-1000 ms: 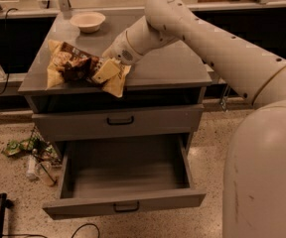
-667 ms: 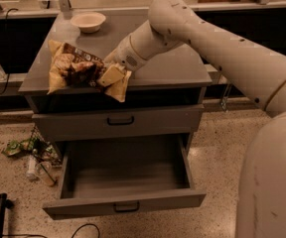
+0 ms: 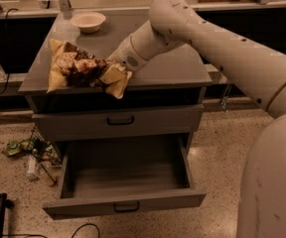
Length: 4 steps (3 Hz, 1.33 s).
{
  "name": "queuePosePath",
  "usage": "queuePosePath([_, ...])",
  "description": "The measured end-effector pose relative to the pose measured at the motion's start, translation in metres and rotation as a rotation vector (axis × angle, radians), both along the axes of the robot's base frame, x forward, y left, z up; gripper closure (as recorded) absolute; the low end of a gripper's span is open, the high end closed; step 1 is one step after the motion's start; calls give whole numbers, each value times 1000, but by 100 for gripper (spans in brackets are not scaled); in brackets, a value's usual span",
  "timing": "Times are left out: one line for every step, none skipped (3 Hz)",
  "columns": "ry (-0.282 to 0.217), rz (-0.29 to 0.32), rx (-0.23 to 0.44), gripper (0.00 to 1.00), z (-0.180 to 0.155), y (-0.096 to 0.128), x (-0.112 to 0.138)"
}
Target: Place brown chip bag into middle drawer
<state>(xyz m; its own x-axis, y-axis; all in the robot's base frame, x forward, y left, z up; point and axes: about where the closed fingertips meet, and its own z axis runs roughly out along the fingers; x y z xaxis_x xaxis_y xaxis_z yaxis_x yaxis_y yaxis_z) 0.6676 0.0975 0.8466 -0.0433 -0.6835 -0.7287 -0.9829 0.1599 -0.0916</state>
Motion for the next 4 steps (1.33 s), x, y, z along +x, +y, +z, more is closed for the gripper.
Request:
queuePosePath([0,0,0,100,1,0,0])
queuePosePath([0,0,0,100,1,0,0])
queuePosePath([0,0,0,100,1,0,0])
queuePosePath([0,0,0,100,1,0,0])
